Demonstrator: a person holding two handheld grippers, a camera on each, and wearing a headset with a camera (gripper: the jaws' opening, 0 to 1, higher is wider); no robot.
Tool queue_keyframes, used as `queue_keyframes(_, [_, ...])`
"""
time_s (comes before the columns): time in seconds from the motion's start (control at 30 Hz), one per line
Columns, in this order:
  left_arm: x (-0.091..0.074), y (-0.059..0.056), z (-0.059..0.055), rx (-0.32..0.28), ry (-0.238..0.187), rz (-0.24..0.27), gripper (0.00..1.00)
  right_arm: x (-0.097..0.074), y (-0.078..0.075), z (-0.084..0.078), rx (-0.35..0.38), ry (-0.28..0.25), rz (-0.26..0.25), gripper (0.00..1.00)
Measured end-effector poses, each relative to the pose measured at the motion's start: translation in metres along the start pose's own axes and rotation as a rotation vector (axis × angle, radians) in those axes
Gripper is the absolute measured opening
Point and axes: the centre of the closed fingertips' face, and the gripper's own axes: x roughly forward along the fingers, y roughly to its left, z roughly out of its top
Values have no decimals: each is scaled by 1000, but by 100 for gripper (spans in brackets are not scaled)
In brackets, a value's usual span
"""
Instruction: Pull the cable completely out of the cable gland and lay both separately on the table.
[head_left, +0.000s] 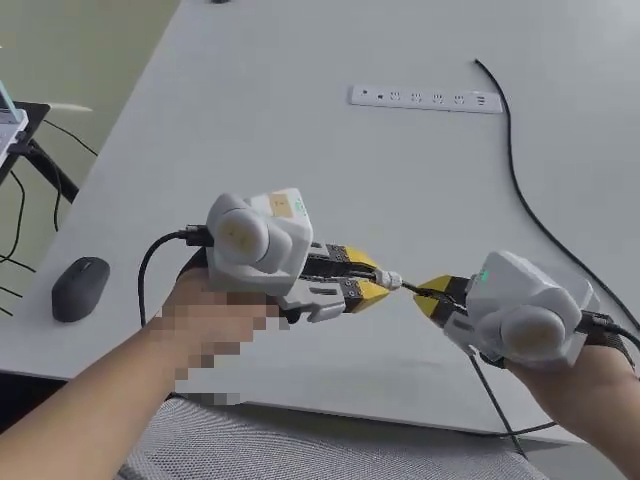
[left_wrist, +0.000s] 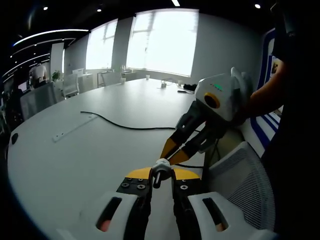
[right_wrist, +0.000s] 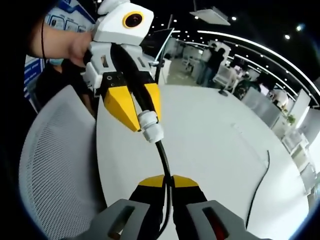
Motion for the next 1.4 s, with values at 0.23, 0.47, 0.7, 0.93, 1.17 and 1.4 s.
queue_keyframes(0.23, [-1,-2,0,2,1,3,15,-4,-5,-14,87,26,-16,0])
queue_keyframes(0.47, [-1,-2,-2,1,4,7,15,-6,-8,-30,186,56,-39,0])
queue_keyframes(0.7, [-2,-3,-4,-3,2,12,15,-8,-9,-44,271,75,-52,0])
queue_keyframes(0.93, [-4,-2,-6,-11,2,17,15,-11,-5,-54,278,95,-57,0])
queue_keyframes(1.17, [-4,-6,-8,-13,6,11,15,-14,-8,-59,275,101,-68,0])
queue_keyframes(1.4, [-5,-7,-9,-14,4,11,15,-14,-7,-58,268,105,-71,0])
